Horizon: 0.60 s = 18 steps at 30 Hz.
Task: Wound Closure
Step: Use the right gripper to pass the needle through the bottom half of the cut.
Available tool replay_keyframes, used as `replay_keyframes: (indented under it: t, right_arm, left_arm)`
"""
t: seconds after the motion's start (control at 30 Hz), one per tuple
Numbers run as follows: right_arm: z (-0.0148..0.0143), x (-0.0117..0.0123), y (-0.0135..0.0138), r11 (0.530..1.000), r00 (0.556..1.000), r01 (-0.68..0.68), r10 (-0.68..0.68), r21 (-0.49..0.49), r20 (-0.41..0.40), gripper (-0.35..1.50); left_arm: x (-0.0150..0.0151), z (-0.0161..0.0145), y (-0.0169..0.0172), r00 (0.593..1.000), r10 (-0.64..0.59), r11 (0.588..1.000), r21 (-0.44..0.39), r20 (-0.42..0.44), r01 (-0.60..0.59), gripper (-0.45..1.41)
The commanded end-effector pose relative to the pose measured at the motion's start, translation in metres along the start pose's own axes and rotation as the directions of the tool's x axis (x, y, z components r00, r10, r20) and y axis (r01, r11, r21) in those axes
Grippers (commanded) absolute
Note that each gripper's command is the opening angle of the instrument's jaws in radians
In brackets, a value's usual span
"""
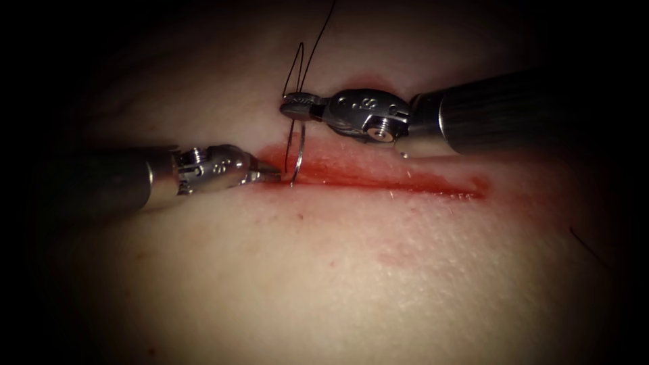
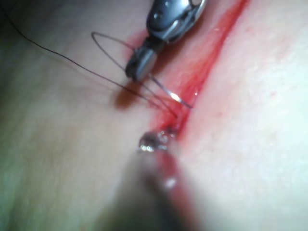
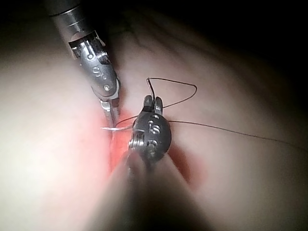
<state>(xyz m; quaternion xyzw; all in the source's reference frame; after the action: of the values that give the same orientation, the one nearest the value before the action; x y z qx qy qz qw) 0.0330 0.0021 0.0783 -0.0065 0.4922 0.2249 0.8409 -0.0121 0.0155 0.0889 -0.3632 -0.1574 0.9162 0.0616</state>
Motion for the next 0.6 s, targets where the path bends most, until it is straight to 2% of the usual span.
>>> replay_keyframes:
  t: [0.03,0.4,0.6]
  right_arm:
    - [0.0007,-0.0004,-0.0003,1.0,1.0,0.014,-0.014,-0.001,0.0,-0.35]
    - [0.0026,-0.0014,-0.0005,0.987,0.988,0.146,-0.148,-0.061,-0.033,-0.35]
    - [0.0041,-0.0028,-0.0009,0.965,0.969,0.243,-0.246,-0.099,-0.019,-0.35]
  left_arm:
    - [0.0,0.001,-0.0004,1.0,0.001,1.0,-0.002,-0.002,-0.001,-0.35]
    - [-0.0001,0.0013,-0.0012,1.0,0.008,1.0,-0.007,0.003,-0.008,-0.35]
    - [-0.0001,0.0012,-0.0018,1.0,0.011,1.0,-0.011,0.005,-0.011,-0.35]
